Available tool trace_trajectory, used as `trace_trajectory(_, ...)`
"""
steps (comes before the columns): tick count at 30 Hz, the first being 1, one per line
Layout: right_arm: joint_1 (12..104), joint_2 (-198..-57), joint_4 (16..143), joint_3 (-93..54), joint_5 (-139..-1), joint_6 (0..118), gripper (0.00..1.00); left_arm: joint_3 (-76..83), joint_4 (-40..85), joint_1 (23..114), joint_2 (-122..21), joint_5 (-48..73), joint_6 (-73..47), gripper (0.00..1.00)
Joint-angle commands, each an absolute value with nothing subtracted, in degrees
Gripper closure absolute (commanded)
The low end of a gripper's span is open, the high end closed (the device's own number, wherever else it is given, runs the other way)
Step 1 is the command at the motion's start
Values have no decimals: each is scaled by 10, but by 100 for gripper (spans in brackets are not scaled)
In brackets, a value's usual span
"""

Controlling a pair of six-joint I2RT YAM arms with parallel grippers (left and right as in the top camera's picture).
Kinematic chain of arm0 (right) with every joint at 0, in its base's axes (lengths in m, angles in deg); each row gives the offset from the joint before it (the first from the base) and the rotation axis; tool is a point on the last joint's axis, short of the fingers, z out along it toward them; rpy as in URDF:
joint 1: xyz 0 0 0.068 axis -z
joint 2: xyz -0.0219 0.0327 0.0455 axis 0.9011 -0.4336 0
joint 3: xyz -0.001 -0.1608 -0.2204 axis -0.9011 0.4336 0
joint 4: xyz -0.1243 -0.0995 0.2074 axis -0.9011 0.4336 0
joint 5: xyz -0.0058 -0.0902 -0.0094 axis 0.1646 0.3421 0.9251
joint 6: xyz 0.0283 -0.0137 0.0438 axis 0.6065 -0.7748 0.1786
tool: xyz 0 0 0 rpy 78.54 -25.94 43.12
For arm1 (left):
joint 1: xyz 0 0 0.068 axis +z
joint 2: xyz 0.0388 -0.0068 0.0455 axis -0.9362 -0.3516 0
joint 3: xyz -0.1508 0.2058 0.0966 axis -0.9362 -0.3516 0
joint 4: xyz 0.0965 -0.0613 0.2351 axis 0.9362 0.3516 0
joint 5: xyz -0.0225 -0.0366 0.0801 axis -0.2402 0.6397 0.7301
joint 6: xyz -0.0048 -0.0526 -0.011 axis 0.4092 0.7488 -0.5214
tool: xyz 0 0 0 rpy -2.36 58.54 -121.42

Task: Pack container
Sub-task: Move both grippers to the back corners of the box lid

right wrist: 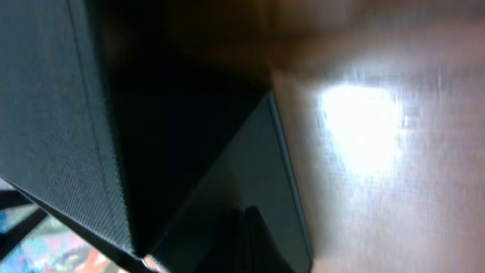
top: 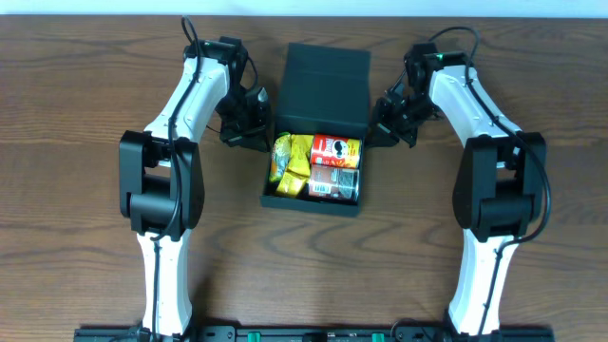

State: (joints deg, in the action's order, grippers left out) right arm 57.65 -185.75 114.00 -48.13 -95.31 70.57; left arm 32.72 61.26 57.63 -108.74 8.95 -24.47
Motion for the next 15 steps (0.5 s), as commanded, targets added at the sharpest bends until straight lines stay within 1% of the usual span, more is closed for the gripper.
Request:
trace_trajectory(1,567,-1840,1109,-480,-988,732,99,327,608,562,-1083,56,-231,94)
trace_trajectory(4,567,-1840,1072,-480,-988,744,98,327,598,561,-1083,48,-231,94)
trace_trajectory(9,569,-1840,1086,-480,-973,745,99,327,583,567,-1083,53,-232,94)
trace_trajectory(12,573,-1839,1106,-480,-941,745,99,327,580,578,-1083,84,-232,94)
trace_trajectory(15,590,-1838,1101,-483,-931,738,99,328,565,597,-1083,140,-219,94)
